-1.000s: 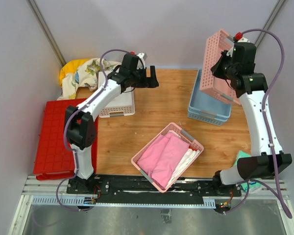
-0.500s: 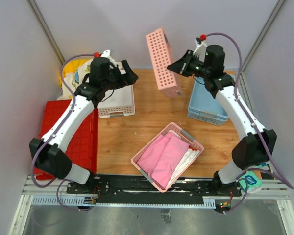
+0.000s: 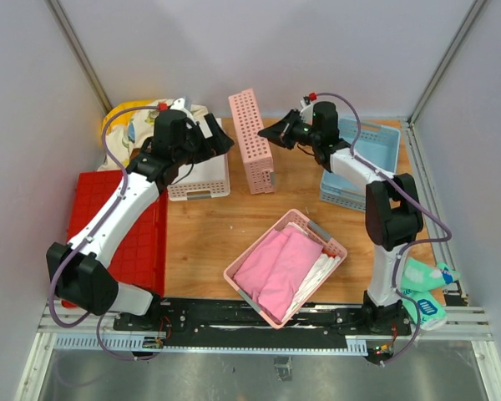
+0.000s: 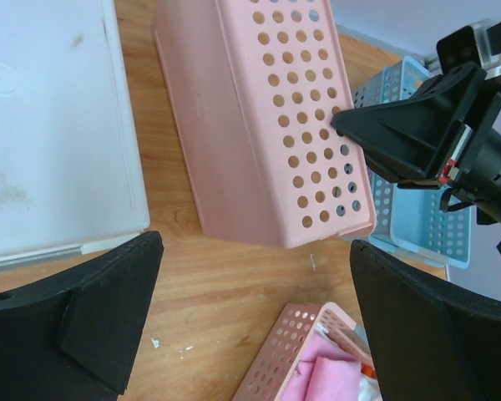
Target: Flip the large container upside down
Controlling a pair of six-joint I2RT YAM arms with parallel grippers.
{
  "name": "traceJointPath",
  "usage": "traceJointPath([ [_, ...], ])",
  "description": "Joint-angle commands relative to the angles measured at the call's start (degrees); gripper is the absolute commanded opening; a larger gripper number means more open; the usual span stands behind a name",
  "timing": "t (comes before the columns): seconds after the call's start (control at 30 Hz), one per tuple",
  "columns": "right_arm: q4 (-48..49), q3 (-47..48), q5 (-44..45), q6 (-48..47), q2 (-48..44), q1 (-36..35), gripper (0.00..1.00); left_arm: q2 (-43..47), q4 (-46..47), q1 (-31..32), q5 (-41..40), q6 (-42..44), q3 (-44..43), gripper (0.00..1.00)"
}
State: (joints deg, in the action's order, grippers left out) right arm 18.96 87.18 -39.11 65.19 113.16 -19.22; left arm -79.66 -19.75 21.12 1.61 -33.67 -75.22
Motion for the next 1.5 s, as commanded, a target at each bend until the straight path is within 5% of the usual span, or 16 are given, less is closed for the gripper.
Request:
traceJointPath([
  [0.0, 11.2, -4.6, -3.2, 8.9, -1.7, 3.1, 0.01, 0.2, 1.8, 0.1, 1.2, -0.1, -0.7, 0.99],
  [0.2, 10.2, -11.5, -4.4, 10.0, -1.1, 9.0, 0.02, -1.7, 2.0, 0.1, 3.1, 0.5, -1.7, 0.99],
  [0.47, -20.1, -7.6, 3.4, -11.7, -6.2, 14.6, 0.52, -5.1, 1.7, 0.4, 5.6, 1.0, -4.2, 0.99],
  [0.7, -41.1, 5.4, 11.8, -27.4, -4.7, 14.1, 0.64, -8.5, 1.5, 3.4, 6.5, 1.9, -6.7, 0.99],
  [0.9, -57.1, 16.2, 27.6, -40.7, -4.0, 11.5, 0.66, -11.8, -0.2, 6.1, 7.3, 4.7, -10.0, 0.99],
  [1.13, -60.5, 17.0, 42.1, -46.2, -6.7, 11.2, 0.68, -16.7, -2.0, 10.3, 8.2, 8.1, -14.2, 0.99],
  [1.47, -62.2, 20.1, 40.6, -45.5, 2.0, 10.8, 0.58, -23.8, -4.0, 16.4, 9.9, 9.3, -18.4, 0.99],
])
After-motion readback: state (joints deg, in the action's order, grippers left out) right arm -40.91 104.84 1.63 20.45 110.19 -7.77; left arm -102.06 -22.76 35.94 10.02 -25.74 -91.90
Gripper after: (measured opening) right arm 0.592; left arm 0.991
